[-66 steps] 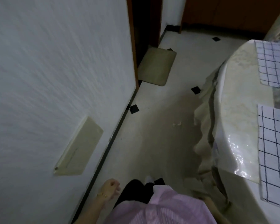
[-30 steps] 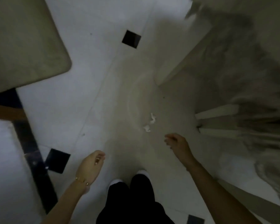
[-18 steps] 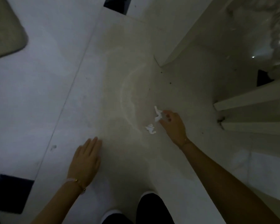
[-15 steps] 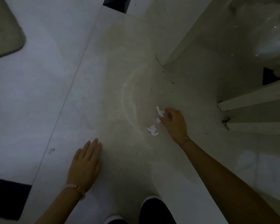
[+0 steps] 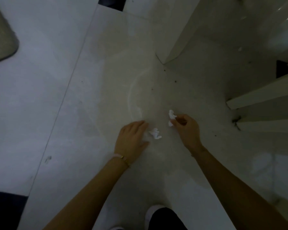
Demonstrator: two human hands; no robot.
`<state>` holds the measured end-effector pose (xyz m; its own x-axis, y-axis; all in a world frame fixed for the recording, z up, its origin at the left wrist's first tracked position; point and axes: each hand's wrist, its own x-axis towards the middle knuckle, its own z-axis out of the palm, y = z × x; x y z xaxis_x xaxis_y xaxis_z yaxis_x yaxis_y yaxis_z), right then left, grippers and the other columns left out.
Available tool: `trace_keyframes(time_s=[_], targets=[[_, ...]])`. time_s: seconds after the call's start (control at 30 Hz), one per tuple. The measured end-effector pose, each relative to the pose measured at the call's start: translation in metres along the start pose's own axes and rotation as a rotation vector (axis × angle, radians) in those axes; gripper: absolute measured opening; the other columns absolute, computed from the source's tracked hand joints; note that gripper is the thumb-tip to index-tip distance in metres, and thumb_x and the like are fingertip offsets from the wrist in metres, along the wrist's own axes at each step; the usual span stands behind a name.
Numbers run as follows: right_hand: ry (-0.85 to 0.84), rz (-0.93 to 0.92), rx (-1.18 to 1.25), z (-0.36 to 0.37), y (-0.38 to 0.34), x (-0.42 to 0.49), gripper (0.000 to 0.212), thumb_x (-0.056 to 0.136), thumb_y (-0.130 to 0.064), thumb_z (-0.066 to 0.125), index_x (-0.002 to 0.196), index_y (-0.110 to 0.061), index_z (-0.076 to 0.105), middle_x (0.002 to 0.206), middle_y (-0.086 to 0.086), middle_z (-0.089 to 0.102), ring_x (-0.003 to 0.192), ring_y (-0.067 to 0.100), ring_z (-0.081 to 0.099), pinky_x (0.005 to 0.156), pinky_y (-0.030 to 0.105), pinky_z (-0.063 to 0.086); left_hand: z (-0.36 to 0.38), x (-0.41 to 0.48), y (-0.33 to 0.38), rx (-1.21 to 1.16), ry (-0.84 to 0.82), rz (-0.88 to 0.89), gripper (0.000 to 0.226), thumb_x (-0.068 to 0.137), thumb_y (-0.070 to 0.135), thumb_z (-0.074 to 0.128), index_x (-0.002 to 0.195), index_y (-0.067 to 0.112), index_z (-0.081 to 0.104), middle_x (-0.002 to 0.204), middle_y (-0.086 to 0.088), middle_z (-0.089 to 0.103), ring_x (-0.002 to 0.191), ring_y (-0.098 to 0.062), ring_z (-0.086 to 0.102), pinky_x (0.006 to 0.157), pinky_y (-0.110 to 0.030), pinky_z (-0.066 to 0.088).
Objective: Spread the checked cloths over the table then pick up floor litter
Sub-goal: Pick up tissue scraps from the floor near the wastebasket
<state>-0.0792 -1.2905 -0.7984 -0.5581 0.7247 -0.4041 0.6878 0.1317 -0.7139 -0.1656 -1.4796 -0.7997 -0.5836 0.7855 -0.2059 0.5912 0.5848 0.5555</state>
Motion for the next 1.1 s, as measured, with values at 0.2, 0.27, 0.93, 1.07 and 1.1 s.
trace_keyframes(time_s=[0.2,0.27,0.93,1.07,1.1], targets=[[0.008,0.053,0.023,-0.024,0.014,-0.009,0.019,0.082,-0.038,0.069,0.077,-0.020,0.069,0.078,-0.012,0.071,0.075,-0.001,0.065,0.061,0.003,0.046,0.029,0.029,0.024,0.104,-0.099,0.104,0.034,0.078,0.019,0.067,0.112,0.012,0.065,0.118,-0.016,0.060,0.103,-0.033,0.058,0.084,-0.038,0.045],[0.011,0.089,0.055,-0.038,0.010,-0.020,0.022,0.082,-0.037,0.070,0.074,-0.017,0.069,0.075,-0.011,0.071,0.072,0.004,0.065,0.060,0.004,0.047,0.024,0.022,0.024,0.093,-0.177,0.029,0.025,0.090,0.015,0.052,0.112,0.006,0.062,0.118,-0.016,0.056,0.106,-0.031,0.054,0.085,-0.036,0.042],[-0.152,0.139,0.323,-0.355,-0.385,-0.392,0.027,0.085,-0.028,0.068,0.062,-0.014,0.066,0.073,-0.008,0.075,0.065,0.003,0.065,0.070,0.028,0.045,-0.522,-0.260,0.310,-0.803,0.305,-0.605,0.013,0.085,0.014,0.066,0.075,0.021,0.063,0.070,0.004,0.064,0.057,0.008,0.059,0.067,-0.022,0.050],[-0.062,0.089,0.407,-0.412,-0.429,-0.459,0.017,0.080,-0.030,0.072,0.067,-0.019,0.069,0.060,-0.008,0.069,0.056,0.002,0.055,0.065,0.028,0.044,-0.582,-0.285,0.367,-0.828,0.283,-0.471,0.010,0.086,0.016,0.065,0.079,0.023,0.064,0.071,0.005,0.065,0.062,-0.004,0.060,0.066,-0.019,0.051],[-0.021,0.071,0.416,-0.425,-0.431,-0.474,0.016,0.079,-0.032,0.071,0.070,-0.019,0.069,0.064,-0.007,0.071,0.059,0.002,0.057,0.068,0.029,0.045,-0.590,-0.289,0.380,-0.847,0.274,-0.437,0.009,0.086,0.015,0.065,0.080,0.022,0.064,0.070,0.004,0.064,0.064,-0.008,0.059,0.066,-0.019,0.051]])
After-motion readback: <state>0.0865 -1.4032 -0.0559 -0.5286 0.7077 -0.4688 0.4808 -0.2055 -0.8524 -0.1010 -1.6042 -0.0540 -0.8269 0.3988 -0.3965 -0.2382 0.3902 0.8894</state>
